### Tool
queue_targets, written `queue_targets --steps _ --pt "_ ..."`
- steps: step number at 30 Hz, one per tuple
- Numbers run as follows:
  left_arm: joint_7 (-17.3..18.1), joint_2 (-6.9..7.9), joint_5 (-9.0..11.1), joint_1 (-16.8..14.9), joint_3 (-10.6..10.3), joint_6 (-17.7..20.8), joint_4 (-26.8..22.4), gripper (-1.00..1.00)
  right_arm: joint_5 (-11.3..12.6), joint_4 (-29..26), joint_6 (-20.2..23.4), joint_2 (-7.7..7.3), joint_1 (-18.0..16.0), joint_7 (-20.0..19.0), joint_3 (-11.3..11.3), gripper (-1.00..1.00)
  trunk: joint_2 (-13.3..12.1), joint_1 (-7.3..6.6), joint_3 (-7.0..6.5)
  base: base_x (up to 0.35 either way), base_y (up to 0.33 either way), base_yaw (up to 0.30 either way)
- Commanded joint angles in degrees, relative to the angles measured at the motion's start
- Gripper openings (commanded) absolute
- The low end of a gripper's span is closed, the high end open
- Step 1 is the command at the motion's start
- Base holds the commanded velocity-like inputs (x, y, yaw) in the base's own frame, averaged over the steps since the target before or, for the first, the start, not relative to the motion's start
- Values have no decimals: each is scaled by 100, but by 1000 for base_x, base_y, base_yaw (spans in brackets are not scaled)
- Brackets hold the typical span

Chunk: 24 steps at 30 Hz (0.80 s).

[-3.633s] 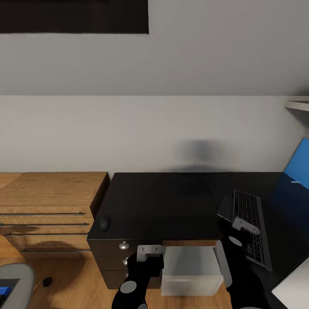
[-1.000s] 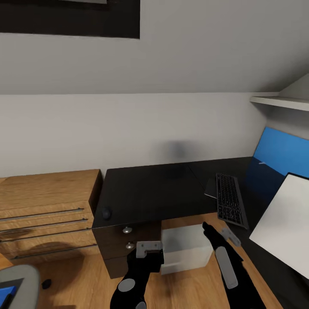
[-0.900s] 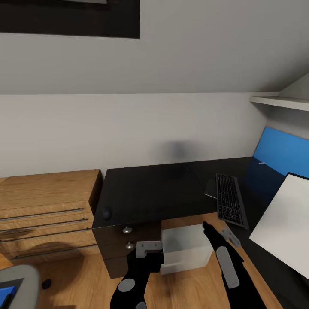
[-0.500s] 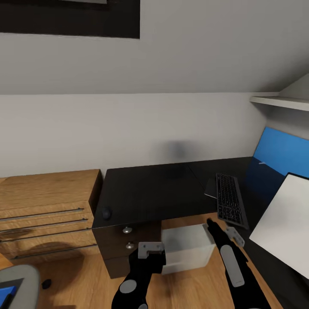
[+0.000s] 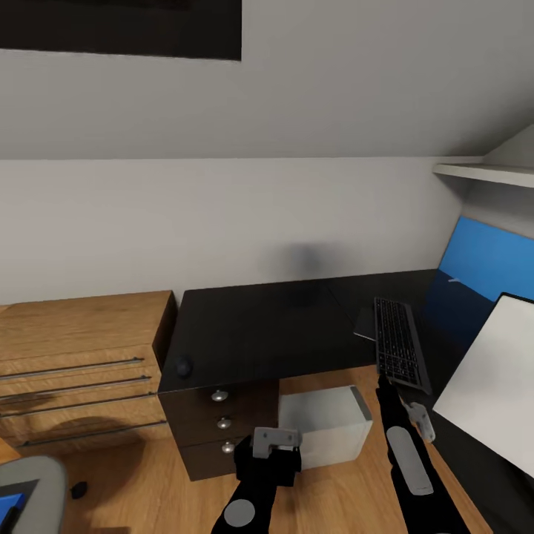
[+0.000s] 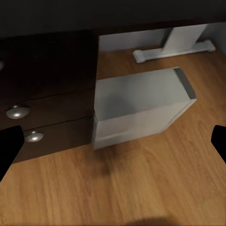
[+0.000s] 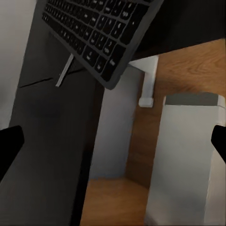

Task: In the bedroom, organize the workspace by keeping the computer under the desk, ensuring the monitor is on the desk, placing the keyboard on the desk next to the monitor, placing the mouse on the desk next to the keyboard, moving the folder from the swivel chair onto the desk next to the mouse, stacking the notebook on top of the folder with the pen on top of the notebook, and positioning the swivel chair next to the desk.

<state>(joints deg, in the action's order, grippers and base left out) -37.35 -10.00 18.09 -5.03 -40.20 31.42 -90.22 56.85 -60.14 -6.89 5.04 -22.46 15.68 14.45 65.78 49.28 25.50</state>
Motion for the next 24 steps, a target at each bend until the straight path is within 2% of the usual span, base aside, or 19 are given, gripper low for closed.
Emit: queue_targets --steps 1,4,6,18,24 --pt "-83 0 51 -6 -17 13 -6 100 209 1 -49 -3 -4 12 -1 100 46 23 25 0 0 0" --pt "-116 0 49 -7 -23 13 -5 100 400 10 -80 0 -4 22 -9 100 166 89 79 0 0 0" --pt "-124 0 47 -7 -23 13 -2 100 445 12 -96 6 -4 23 -14 100 246 133 115 0 0 0" --pt "-132 0 46 -7 -15 13 2 100 393 70 -126 -8 -9 -8 -181 100 728 396 330 0 0 0" --pt "-132 0 58 -7 -14 13 4 100 446 195 -113 -16 -7 4 -161 100 968 528 438 0 0 0"
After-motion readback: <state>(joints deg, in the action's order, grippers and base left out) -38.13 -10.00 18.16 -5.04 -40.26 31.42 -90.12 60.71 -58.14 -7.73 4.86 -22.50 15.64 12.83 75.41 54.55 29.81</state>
